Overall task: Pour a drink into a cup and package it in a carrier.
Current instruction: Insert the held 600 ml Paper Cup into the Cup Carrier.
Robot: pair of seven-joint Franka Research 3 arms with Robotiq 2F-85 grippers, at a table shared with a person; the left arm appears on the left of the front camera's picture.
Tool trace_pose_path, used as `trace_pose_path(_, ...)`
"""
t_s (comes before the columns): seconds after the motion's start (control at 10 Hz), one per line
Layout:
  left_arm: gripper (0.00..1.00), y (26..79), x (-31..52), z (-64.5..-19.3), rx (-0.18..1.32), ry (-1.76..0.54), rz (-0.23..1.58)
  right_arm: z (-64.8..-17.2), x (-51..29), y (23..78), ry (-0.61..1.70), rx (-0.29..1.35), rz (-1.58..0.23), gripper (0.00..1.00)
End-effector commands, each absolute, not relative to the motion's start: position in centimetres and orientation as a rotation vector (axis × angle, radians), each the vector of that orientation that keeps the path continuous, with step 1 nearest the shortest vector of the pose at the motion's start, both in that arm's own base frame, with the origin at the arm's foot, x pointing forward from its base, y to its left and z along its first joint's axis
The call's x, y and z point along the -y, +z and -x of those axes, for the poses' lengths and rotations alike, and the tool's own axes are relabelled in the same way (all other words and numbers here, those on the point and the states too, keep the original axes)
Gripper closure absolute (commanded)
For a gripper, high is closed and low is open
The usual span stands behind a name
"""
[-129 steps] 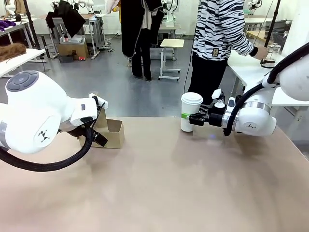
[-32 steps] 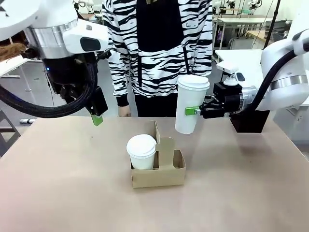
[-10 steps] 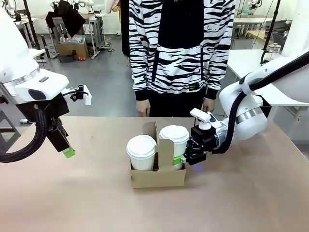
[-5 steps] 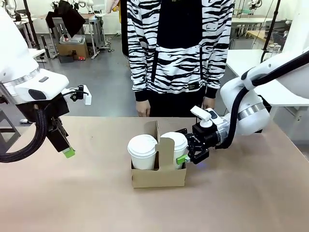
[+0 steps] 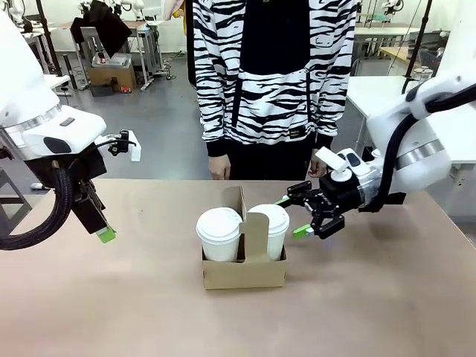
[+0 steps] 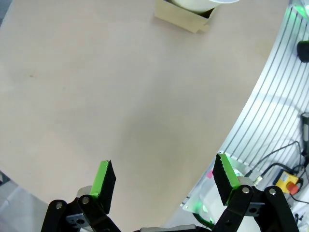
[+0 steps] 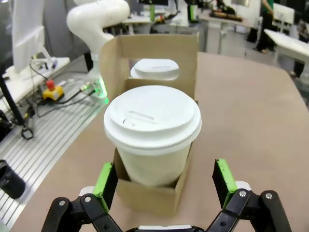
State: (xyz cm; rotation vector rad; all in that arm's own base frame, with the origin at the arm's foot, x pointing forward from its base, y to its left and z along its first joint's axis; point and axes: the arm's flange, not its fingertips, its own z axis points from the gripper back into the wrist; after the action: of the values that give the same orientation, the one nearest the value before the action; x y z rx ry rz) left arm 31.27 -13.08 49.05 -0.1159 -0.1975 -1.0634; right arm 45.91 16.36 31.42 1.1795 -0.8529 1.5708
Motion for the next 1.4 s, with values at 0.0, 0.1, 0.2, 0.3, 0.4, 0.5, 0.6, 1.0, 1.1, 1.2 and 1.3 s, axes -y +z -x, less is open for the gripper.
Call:
trace_pose_path(0.0,0.0,49.1,13.0,-31.4,0.202,-1.058,0.091,-44.3,-12.9,34.8,1.435,0.775,-1.022,0.0)
trace_pose_path(0.1,0.0,49.1,13.0,-31.4,0.202,-1.058,0.091,-43.5,-10.1,37.2,1.313,0.754,-0.933,0.0)
trace_pose_path(0.2,0.0,49.1,13.0,-31.4,0.202,-1.058,0.091,-42.9,-7.0,39.3,1.192,0.723,-0.847,0.0)
trace_pose_path(0.3,0.0,49.1,13.0,-31.4,0.202,-1.058,0.091,-42.3,-3.8,40.6,1.061,0.654,-0.713,0.0)
trace_pose_path(0.4,0.0,49.1,13.0,-31.4,0.202,-1.058,0.091,-41.3,-1.0,41.7,0.958,0.589,-0.635,0.0)
trace_pose_path(0.5,0.0,49.1,13.0,-31.4,0.202,-1.058,0.091,-40.1,1.3,42.3,0.865,0.549,-0.579,0.0)
trace_pose_path(0.6,0.0,49.1,13.0,-31.4,0.202,-1.058,0.091,-39.3,3.2,42.8,0.797,0.531,-0.537,0.0)
trace_pose_path(1.0,0.0,49.1,13.0,-31.4,0.202,-1.058,0.091,-38.8,6.2,42.4,0.734,0.546,-0.466,0.0)
trace_pose_path(1.1,0.0,49.1,13.0,-31.4,0.202,-1.058,0.091,-38.8,6.2,42.4,0.734,0.546,-0.466,0.0)
trace_pose_path(1.2,0.0,49.1,13.0,-31.4,0.202,-1.058,0.091,-38.8,6.2,42.4,0.734,0.546,-0.466,0.0)
trace_pose_path(1.3,0.0,49.1,13.0,-31.4,0.202,-1.058,0.091,-38.8,6.2,42.4,0.734,0.546,-0.466,0.0)
